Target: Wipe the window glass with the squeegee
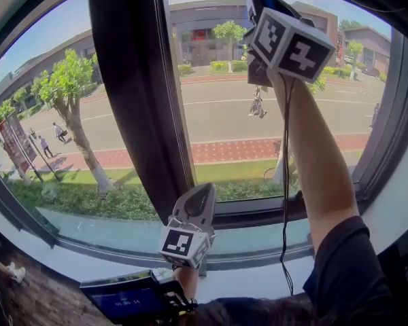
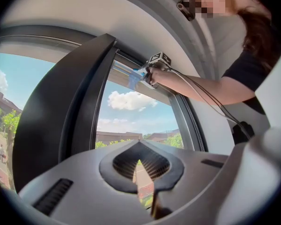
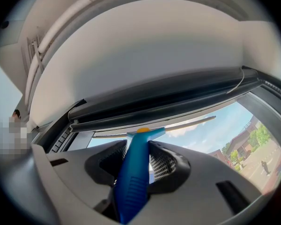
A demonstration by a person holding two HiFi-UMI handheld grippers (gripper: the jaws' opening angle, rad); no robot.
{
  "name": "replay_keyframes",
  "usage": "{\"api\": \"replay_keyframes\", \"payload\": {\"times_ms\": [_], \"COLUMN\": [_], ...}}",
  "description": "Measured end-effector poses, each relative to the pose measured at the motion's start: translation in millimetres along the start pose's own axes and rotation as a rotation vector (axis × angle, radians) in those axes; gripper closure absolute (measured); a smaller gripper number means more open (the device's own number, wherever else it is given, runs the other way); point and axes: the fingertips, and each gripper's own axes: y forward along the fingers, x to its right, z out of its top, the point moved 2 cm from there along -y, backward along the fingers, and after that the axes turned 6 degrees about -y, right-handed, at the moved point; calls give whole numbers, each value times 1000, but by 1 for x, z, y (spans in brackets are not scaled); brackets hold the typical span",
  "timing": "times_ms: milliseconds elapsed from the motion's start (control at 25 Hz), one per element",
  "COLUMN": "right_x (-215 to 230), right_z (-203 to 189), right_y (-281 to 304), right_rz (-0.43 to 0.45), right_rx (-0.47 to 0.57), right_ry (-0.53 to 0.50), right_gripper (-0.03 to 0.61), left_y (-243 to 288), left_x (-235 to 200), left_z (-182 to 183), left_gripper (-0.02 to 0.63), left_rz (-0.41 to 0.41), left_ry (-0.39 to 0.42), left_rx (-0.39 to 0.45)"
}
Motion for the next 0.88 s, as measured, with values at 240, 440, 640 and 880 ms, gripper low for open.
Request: {"api": "replay_keyframes", "payload": {"times_ms": [240, 440, 640, 880], "right_x": [2, 1, -1, -3], "right_z": [1, -2, -10, -18], "right_y": [4, 1, -9, -16], "right_rz": [-4, 13, 30, 37], "right_rx": [-4, -10, -20, -26], "right_ry": [-24, -28, -28, -28], "right_gripper": [434, 434, 434, 435], "left_y": [3, 6, 6, 6], "left_x": [0, 5, 7, 7], "left_z": [-8, -9, -9, -8], "left_gripper": [612, 612, 612, 612], "left_rz": [-6, -23, -29, -27], "left_ry": [-11, -14, -29, -28], "left_rx": [-9, -14, -19, -19]}}
